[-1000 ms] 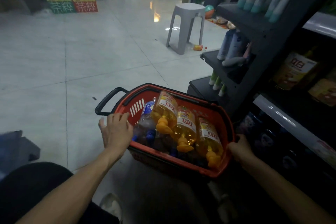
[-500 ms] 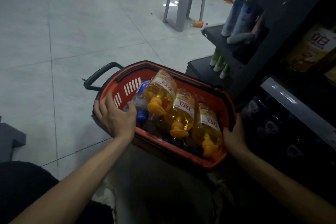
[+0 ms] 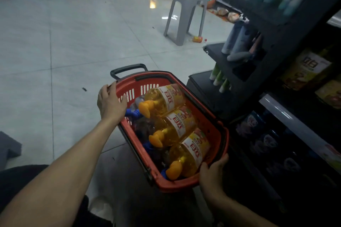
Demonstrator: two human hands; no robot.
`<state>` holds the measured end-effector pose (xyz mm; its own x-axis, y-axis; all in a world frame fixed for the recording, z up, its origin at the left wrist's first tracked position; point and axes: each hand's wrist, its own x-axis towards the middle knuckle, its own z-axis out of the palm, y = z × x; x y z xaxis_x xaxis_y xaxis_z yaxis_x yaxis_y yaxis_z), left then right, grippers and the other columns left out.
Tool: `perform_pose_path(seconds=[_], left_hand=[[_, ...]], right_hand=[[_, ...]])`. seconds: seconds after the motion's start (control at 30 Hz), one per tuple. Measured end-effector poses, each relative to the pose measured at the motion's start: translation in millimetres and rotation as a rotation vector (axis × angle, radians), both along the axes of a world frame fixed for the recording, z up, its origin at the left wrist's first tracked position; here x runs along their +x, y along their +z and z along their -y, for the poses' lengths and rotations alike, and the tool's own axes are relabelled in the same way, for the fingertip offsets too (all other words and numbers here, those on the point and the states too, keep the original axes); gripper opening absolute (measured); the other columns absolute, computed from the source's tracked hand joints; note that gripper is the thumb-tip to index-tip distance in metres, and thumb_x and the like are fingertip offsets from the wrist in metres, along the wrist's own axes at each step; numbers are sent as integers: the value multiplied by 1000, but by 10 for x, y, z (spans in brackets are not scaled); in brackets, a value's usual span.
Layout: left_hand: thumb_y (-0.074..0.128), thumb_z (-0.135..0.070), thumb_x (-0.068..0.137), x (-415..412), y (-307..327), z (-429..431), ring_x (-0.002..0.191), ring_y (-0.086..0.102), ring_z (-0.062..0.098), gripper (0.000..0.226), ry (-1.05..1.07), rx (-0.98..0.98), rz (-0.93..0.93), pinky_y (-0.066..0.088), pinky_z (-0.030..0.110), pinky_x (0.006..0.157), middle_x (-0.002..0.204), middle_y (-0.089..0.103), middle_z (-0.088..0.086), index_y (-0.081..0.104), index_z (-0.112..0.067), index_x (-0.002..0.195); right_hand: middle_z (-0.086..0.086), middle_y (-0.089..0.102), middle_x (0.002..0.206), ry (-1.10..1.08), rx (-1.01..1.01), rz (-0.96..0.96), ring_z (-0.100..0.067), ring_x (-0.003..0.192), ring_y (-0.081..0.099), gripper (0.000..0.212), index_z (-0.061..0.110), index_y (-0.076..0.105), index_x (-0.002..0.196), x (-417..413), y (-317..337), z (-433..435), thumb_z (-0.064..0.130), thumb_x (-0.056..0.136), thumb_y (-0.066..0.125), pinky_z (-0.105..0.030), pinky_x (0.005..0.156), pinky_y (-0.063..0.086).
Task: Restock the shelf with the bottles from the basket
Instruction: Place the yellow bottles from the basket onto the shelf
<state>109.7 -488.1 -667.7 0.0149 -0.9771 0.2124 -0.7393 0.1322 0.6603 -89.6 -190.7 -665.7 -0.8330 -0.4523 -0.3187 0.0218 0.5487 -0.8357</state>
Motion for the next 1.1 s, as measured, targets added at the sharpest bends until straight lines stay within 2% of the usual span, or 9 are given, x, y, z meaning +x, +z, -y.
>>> perform_pose_path(seconds=[0.17, 0.27, 0.4, 0.5, 0.63, 0.7, 0.83, 0.93, 1.1], left_hand=[[61, -23, 100, 226, 7, -379, 147, 32, 37, 69, -26, 54, -17, 37, 54, 119, 161, 23, 15, 27, -12, 158], [60, -15, 100, 30, 43, -957, 142, 42, 41, 81, 106, 140, -151, 48, 53, 108, 164, 22, 16, 11, -11, 164], [54, -14, 103, -244, 18, -1630, 113, 62, 44, 84, 174, 274, -232, 51, 47, 76, 155, 37, 22, -3, -12, 165], [58, -15, 103, -276, 8, -1651, 118, 60, 45, 88, 185, 234, -212, 52, 49, 82, 154, 37, 22, -3, -13, 165], [55, -7, 101, -298, 50, -1577, 102, 61, 43, 85, 131, 185, -129, 42, 38, 73, 147, 38, 21, 3, -25, 166], [55, -5, 99, -265, 2, -1421, 96, 61, 38, 84, 89, 159, -165, 45, 40, 71, 141, 41, 19, 11, -35, 164], [59, -5, 94, -135, -104, -1022, 117, 60, 35, 82, -40, 137, -191, 50, 35, 92, 136, 48, 17, 26, -37, 162], [65, -11, 90, 12, -144, -594, 120, 63, 31, 86, -166, 174, -179, 51, 38, 104, 135, 58, 15, 26, -39, 162], [66, -11, 92, 140, 75, -182, 113, 66, 22, 78, -303, 152, -140, 52, 38, 100, 132, 65, 3, 35, -33, 160]], right_hand=[[-20, 30, 158, 45, 19, 23, -37, 135, 47, 96, 24, -7, 161, -122, 236, -24, 7, 96, 61, -37, 91, 46], [-20, 23, 159, 92, 117, -55, -41, 137, 42, 92, 24, -1, 161, -275, 334, 34, 10, 95, 61, -47, 98, 48], [-19, 22, 160, 130, 118, -125, -41, 142, 37, 91, 22, 8, 161, -551, 396, 293, 8, 90, 63, -55, 110, 41], [-17, 32, 156, 251, 103, -201, -36, 139, 42, 78, 17, 21, 159, -789, 368, 458, 5, 92, 58, -52, 109, 45], [-11, 57, 124, 260, 68, -302, -22, 107, 58, 49, 14, 48, 131, -944, 261, 457, 7, 86, 66, -31, 82, 46], [-8, 58, 121, 234, 39, -298, -23, 105, 60, 46, 16, 50, 128, -925, 199, 452, 6, 86, 65, -29, 80, 45], [-8, 57, 125, 153, -15, -298, -24, 113, 58, 49, 16, 48, 132, -762, 162, 412, 2, 86, 61, -36, 90, 50], [-6, 52, 127, 119, 29, -340, -18, 109, 52, 51, 14, 44, 134, -553, 131, 393, 2, 87, 61, -31, 86, 41], [-10, 43, 136, 136, 71, -370, -25, 115, 55, 57, 21, 32, 134, -158, 95, 588, 4, 87, 60, -41, 86, 55]])
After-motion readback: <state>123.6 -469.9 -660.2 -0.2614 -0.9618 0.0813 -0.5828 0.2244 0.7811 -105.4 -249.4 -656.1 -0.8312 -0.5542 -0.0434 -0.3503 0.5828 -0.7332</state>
